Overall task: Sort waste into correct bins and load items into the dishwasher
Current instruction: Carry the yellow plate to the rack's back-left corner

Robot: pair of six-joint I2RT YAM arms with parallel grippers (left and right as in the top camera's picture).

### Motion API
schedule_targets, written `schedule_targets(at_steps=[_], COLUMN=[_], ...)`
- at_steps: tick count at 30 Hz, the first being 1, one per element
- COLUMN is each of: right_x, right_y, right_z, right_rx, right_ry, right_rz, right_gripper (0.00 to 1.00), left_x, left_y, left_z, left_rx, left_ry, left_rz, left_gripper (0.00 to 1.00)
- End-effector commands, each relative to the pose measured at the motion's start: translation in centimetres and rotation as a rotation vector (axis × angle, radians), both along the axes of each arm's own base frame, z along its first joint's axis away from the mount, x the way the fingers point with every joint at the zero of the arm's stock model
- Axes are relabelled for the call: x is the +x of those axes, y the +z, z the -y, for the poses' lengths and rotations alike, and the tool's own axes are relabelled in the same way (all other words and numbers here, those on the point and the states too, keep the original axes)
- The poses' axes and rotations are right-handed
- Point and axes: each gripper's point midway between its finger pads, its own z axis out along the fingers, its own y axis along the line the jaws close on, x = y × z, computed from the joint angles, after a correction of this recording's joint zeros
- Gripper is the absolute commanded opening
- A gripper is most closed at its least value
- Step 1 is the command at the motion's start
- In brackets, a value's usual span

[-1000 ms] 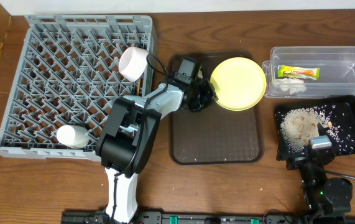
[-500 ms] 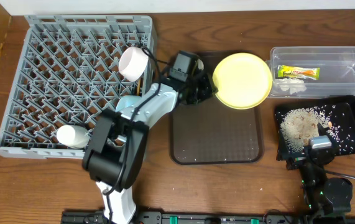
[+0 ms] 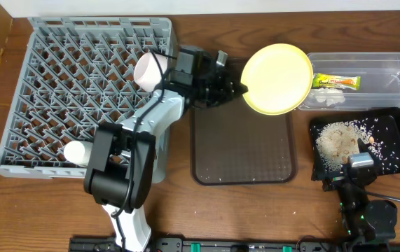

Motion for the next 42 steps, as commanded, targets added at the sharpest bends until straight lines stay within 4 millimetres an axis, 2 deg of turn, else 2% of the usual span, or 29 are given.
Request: schedule_targets(at_steps=[1, 2, 6, 11, 13, 14, 17, 26, 33, 42], right_x=[-0.1, -0.1, -0.1, -0.1, -0.1, -0.1, -0.1, -0.1, -0.1, -0.1], right_y=[-0.1, -0.1, -0.1, -0.1, -0.1, -0.1, -0.1, -0.1, -0.1, -0.1], right_z=[-0.3, -0.3, -0.3, -0.3, -0.3, -0.3, -0.3, -0.3, -0.3, -0.3], right_rx=[0.014, 0.014, 0.014, 0.014, 0.014, 0.014, 0.014, 0.014, 0.014, 0.014], right_ry=[0.012, 0.012, 0.012, 0.012, 0.012, 0.012, 0.012, 0.012, 0.012, 0.012], right_rz=[-0.001, -0.001, -0.001, -0.001, -0.001, -0.001, -0.001, -0.001, -0.001, -0.001], right_gripper=[0.99, 0.99, 0.99, 0.99, 0.99, 0.99, 0.99, 0.99, 0.99, 0.99], left_x=[-0.4, -0.1, 0.2, 0.2, 0.0, -0.1, -0.6, -1.6, -2.8, -3.2], left_y=[4.5, 5.8, 8.8, 11.4, 11.4, 11.2, 10.0, 8.8, 9.3, 9.8], left_z=[-1.7, -3.3, -7.9, -15.4, -18.8, -21.4, -26.7, -37.5, -43.9, -47.6], left_rx=[-0.068, -0.039, 0.039, 0.095, 0.121, 0.139, 0.200, 0.357, 0.434, 0.570], left_ry=[-0.036, 0.002, 0.119, 0.286, 0.353, 0.403, 0.516, 0.777, 0.924, 0.980], left_rz=[0.091, 0.131, 0.193, 0.215, 0.208, 0.193, 0.158, 0.145, 0.187, 0.265], left_gripper=[0.08, 0.08, 0.08, 0.08, 0.08, 0.08, 0.08, 0.08, 0.08, 0.08])
